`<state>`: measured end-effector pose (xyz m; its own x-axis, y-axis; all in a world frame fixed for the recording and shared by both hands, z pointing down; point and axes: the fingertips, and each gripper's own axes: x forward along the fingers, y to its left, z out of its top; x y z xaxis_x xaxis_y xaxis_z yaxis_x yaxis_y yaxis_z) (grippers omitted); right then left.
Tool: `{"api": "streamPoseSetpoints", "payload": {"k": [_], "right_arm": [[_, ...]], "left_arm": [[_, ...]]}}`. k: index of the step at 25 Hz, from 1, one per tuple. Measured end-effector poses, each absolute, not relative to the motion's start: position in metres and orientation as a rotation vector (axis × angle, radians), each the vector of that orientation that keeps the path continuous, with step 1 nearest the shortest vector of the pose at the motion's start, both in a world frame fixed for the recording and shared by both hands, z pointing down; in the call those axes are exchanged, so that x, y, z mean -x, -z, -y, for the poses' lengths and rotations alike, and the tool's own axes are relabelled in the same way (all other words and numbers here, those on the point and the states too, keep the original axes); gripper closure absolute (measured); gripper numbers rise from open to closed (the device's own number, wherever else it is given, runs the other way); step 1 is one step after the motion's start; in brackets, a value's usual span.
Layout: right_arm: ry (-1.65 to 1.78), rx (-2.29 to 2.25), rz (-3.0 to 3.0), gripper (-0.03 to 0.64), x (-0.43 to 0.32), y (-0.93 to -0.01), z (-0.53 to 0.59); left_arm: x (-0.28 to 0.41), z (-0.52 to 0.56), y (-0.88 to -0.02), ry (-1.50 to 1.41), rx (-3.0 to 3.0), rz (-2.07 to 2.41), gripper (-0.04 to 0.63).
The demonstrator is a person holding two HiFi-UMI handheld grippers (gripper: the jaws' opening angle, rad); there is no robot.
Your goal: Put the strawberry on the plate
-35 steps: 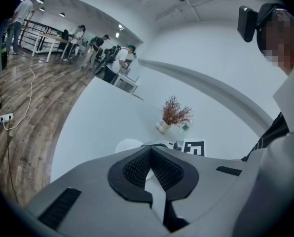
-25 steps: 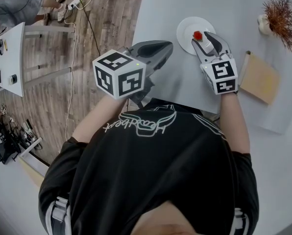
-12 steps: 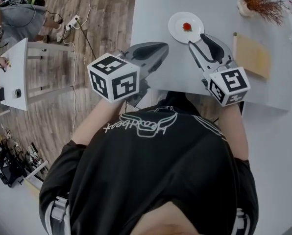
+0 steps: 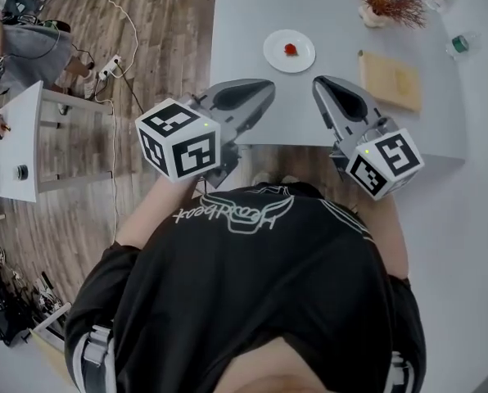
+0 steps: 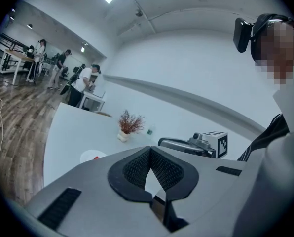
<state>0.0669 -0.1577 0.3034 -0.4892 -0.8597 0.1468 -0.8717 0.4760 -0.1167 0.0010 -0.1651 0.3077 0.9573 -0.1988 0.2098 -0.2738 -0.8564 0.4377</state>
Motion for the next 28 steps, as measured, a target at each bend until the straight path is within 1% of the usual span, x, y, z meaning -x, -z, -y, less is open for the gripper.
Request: {"api": "streamPoseSetpoints", "payload": {"k": [4,13,19,28], "right_arm": [[-0.368,-1.553,2.652,0.607,-0.066,-0.301,0.135],[-0.411,-1.504,2.662,0.607,-0.084,-0.302,0.056],[-0.407,-1.500,2.669,0.609,-0.090,-0.295,0.002],[-0.346,-1.533,2.654,0.609,-0.097,-0.291,-0.028]], "left_arm": [[-0.003,0.142,-0.294,-0.186,-2.640,0.318,0.589],[-0.018,0.071,-0.296,-0.209,-2.653,0.375,0.589],[-0.028,0.019,-0.284,-0.194,-2.677,0.364,0.589],[-0.034,-0.019,-0.281,-0.193,-2.712,0.369,0.589]]}}
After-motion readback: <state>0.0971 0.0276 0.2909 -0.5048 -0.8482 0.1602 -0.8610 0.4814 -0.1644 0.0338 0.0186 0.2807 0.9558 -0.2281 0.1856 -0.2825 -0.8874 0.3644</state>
